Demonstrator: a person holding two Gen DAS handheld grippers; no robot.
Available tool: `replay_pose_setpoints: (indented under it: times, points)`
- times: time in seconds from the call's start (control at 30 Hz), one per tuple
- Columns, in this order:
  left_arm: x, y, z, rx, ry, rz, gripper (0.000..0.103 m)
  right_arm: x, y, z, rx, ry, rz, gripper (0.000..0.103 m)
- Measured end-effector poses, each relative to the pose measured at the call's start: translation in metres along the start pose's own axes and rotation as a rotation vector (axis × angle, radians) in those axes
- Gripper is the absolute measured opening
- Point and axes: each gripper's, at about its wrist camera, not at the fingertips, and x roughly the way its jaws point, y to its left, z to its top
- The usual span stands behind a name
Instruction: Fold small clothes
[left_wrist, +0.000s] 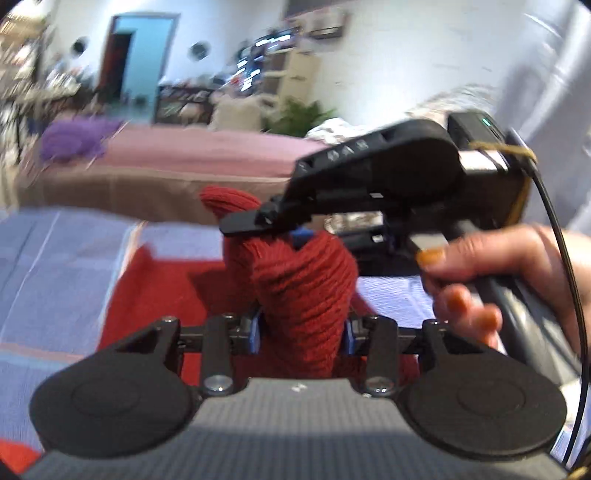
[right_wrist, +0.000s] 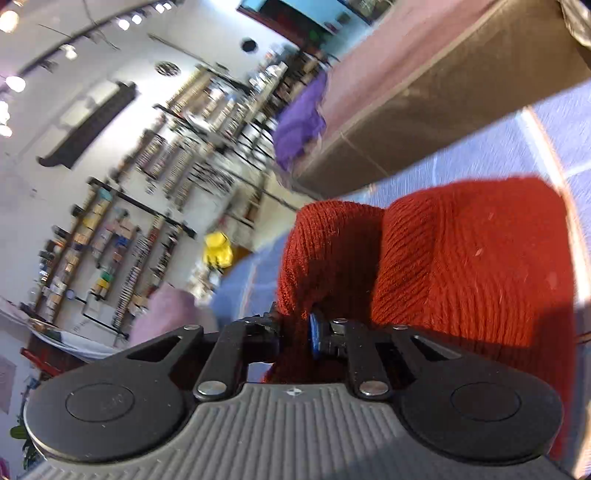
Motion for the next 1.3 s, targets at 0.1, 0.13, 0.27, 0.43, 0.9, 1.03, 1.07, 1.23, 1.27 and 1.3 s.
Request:
replay_pose_setpoints:
  times: [0.1, 0.13, 0.27, 0.43, 0.9, 1.03, 1.07, 1.23, 1.27, 1.3]
  points:
    - [-0.011, 0.035, -0.007, -0.028, 0.000, 0.071, 0.040, 0.042, 0.008, -0.016, -0.032, 0.030, -0.029, 0.026]
    - [-0.015, 0.041, -0.006, -0.029, -0.009, 0.092, 0.040, 0.052, 0.007, -0.021, -0.009, 0.031, -0.019, 0.026]
    - [-0.024, 0.076, -0.003, -0.112, 0.013, 0.124, 0.043, 0.080, 0.019, -0.030, -0.025, 0.044, -0.006, 0.026]
    - [-0.023, 0.096, -0.024, -0.175, 0.079, 0.156, 0.054, 0.093, 0.014, -0.040, -0.082, 0.078, -0.092, 0.026]
    - [-0.104, 0.106, -0.025, -0.341, -0.004, 0.251, 0.086, -0.018, 0.030, -0.018, -0.289, -0.179, 0.045, 0.103]
    - [-0.119, 0.054, 0.002, -0.060, -0.038, 0.207, 0.085, -0.056, 0.024, -0.023, -0.449, -0.172, -0.186, 0.103]
    - [-0.115, 0.038, 0.006, 0.021, -0.041, 0.196, 0.084, -0.060, 0.021, -0.027, -0.488, -0.161, -0.239, 0.103]
    - [-0.063, -0.007, 0.006, 0.206, 0.091, 0.208, 0.084, -0.060, 0.006, -0.055, -0.585, -0.078, -0.395, 0.103]
    - [-0.050, -0.007, 0.001, 0.218, 0.126, 0.221, 0.084, -0.059, 0.006, -0.060, -0.618, -0.073, -0.416, 0.103]
    - [-0.037, -0.004, -0.005, 0.235, 0.158, 0.240, 0.084, -0.057, 0.005, -0.064, -0.649, -0.064, -0.432, 0.103]
